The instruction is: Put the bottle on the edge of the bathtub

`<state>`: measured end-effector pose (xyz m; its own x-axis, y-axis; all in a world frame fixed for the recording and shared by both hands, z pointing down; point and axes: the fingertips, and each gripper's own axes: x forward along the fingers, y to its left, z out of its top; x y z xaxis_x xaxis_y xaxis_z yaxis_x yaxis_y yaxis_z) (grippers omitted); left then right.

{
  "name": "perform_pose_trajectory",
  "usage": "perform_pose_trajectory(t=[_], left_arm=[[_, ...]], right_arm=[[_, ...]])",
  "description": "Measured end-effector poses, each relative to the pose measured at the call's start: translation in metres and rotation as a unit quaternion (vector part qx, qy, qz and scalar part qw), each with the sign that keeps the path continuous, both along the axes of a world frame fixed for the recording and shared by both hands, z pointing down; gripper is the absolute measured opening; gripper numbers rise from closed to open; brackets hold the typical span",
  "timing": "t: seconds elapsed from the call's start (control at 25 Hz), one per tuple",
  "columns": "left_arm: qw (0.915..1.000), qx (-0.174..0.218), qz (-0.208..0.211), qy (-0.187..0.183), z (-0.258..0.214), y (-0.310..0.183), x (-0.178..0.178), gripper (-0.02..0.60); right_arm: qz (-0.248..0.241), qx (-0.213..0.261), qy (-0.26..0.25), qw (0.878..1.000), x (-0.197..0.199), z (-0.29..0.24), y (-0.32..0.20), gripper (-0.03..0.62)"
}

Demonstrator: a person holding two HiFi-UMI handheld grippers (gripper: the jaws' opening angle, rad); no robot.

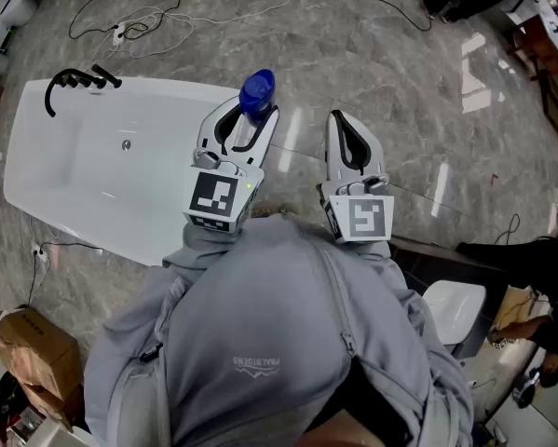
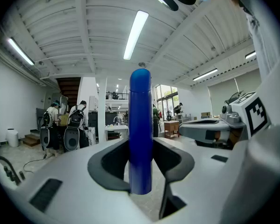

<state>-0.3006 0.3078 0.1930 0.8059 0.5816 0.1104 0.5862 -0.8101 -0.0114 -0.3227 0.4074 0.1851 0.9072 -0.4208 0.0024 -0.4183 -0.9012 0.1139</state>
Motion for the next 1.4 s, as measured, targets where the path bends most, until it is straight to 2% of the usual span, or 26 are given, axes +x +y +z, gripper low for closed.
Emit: perform_pose_trajectory(t=[0.52,0.92,1.2,1.4], left_arm=[[0.9998,-0.011,0.01,0.012,0.002,-0.007,0.02,0.155],[0.9997,-0.011,0.023,0.006,0.011,-0.013,0.03,0.155],[0.9999,-0.014,0.001,0.0,0.02,-0.012,0.062,0.155],[0.9992,-0.012,-0.037,-0.002,0.018,-0.011,0.109,0.155]], right_arm=[[0.014,0.001,0.001,1.0,0.016,0.003,-0.007,0.002],[0.036,0.026,-0.013,0.999,0.025,0.018,-0.004,0.002],[0.023,0.033,-0.019,0.999,0.068,0.026,0.006,0.002],[-0.014,0.03,-0.024,0.999,0.125,0.029,0.009,0.002]])
